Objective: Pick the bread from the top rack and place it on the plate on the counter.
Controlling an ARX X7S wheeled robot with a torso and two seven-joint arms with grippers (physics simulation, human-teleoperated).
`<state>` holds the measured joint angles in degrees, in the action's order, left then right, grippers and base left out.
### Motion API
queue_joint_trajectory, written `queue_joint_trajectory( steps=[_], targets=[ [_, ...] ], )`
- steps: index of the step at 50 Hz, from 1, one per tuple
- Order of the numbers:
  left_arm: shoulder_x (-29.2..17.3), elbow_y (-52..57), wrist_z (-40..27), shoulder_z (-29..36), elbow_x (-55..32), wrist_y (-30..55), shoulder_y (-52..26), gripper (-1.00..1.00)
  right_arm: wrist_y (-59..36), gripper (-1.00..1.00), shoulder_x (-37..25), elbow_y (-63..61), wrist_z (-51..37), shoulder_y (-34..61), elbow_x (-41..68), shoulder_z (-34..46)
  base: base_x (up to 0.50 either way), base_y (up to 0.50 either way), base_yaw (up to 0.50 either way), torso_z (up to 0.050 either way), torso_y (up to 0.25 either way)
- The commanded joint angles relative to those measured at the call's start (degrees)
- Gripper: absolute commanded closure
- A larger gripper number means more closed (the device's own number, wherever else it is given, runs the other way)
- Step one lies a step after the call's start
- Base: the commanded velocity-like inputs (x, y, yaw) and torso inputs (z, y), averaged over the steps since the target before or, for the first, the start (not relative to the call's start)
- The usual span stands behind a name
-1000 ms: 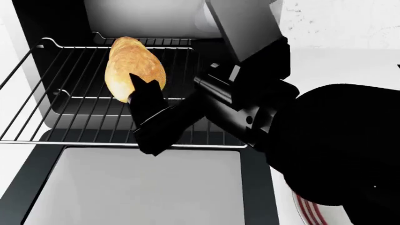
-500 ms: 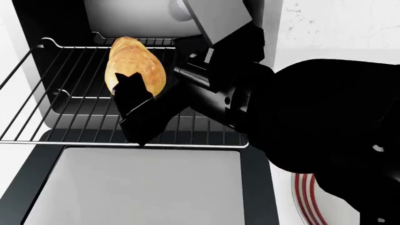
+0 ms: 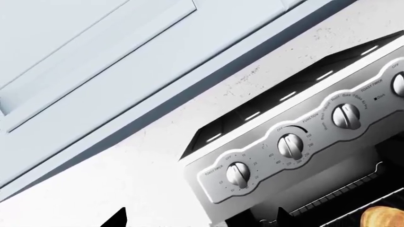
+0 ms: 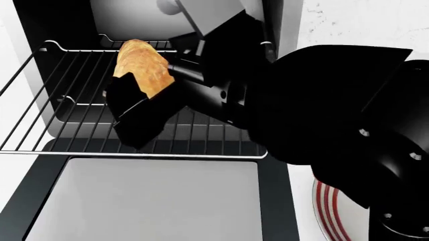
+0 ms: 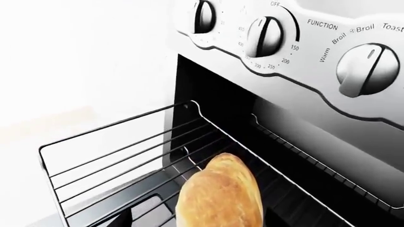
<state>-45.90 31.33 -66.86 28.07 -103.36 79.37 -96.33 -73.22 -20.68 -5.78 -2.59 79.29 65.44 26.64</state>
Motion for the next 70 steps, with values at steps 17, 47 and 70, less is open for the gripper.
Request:
queue_joint_trajectory(
  steps=[17,47,70],
  targets=[
    [0.2,0.1,0.6,0.2,0.0,-2.1,-0.7,-1.00,4.0,-1.00,2.3,5.5,5.7,1.8,-5.1,3.5,0.00,0.00,0.00,0.000,0.000],
    [-1.5,-0.5,-1.0,2.0,-3.1,-2.3,-4.4,-1.00,8.7,-1.00,4.3,11.7,9.8,3.1,-9.3,8.1,0.00,0.00,0.00,0.000,0.000],
    [-2.6,-0.5,-3.0,3.6,-6.4,-3.2,-6.7,-1.00,10.8,-1.00,5.7,14.7,10.9,2.8,-10.8,10.3,0.00,0.00,0.00,0.000,0.000]
  ],
)
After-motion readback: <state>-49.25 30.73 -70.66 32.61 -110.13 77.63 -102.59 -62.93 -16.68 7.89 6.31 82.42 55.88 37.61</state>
